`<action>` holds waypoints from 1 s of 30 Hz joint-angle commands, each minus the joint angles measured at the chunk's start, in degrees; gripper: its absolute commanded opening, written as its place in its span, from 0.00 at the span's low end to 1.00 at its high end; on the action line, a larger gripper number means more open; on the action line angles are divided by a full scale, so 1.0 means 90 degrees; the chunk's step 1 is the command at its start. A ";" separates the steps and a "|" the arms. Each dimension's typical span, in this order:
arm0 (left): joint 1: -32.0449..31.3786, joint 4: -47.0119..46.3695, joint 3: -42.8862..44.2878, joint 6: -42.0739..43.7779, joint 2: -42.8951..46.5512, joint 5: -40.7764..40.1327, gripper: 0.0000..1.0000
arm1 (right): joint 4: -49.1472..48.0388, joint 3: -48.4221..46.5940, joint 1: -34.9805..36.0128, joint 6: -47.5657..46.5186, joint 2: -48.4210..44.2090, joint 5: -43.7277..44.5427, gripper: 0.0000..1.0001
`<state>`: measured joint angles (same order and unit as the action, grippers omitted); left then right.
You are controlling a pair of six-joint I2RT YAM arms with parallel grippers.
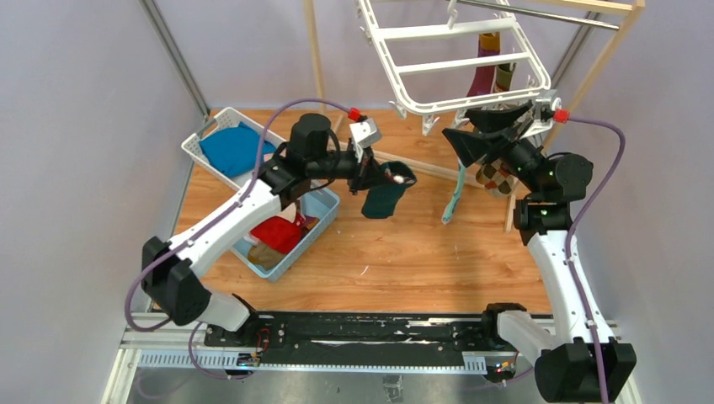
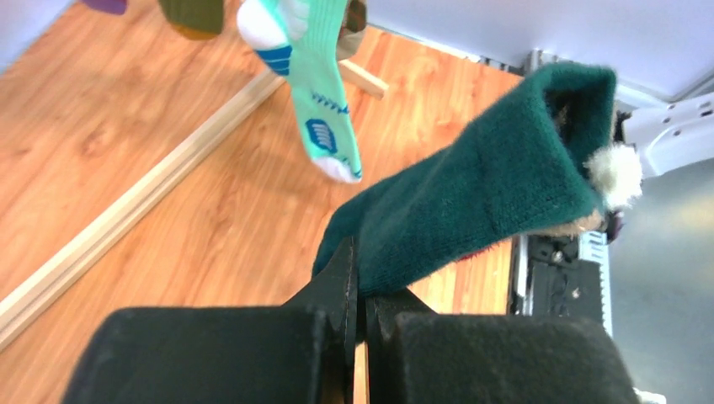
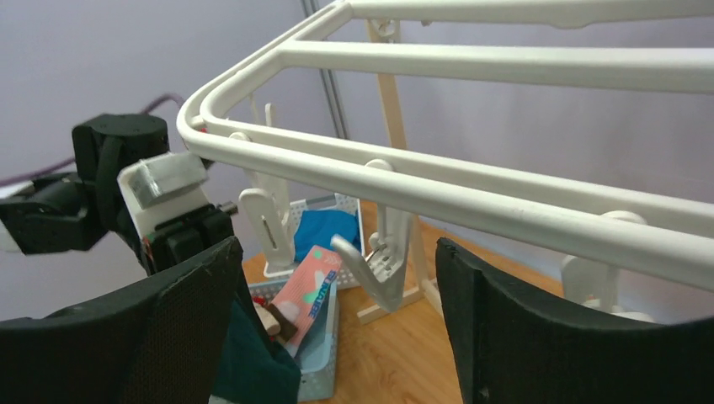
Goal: Remove the socks clipped to the hanger
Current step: Place the sock in the bin.
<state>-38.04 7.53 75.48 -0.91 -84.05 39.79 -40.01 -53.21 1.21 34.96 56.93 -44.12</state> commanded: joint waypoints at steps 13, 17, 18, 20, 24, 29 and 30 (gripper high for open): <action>0.0685 0.5114 0.0390 0.3340 0.2191 -0.5491 0.00 | 0.7393 -0.1576 -0.0068 -0.4551 -0.0663 -0.1386 0.90; 0.1032 0.5205 -0.0111 0.3534 0.2338 -0.6589 0.01 | 0.7830 -0.1543 -0.0070 -0.4850 -0.0798 -0.1302 0.91; 0.1116 0.5249 -0.0203 0.3528 0.2319 -0.6722 0.03 | 0.7846 -0.1519 -0.0067 -0.4860 -0.0808 -0.1281 0.91; 0.1232 0.5266 -0.0452 0.3511 0.2230 -0.6840 0.04 | 0.7852 -0.1507 -0.0072 -0.4854 -0.0782 -0.1341 0.91; 0.1347 0.5247 -0.0833 0.3382 0.1783 -0.6816 0.07 | 0.7943 -0.1634 -0.0069 -0.4846 -0.0657 -0.1426 0.90; 0.1438 0.4707 -0.1510 0.3392 0.1011 -0.6803 0.16 | 0.8628 -0.2073 -0.0072 -0.4999 -0.0616 -0.1138 0.90; 0.1441 0.4619 -0.1644 0.3409 0.0840 -0.6925 0.17 | 0.8827 -0.2160 -0.0076 -0.5049 -0.0635 -0.1103 0.90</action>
<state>-25.80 52.62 64.64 28.97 -72.16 -19.00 33.08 -68.25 1.21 -8.08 51.99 -54.98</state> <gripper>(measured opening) 0.133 0.901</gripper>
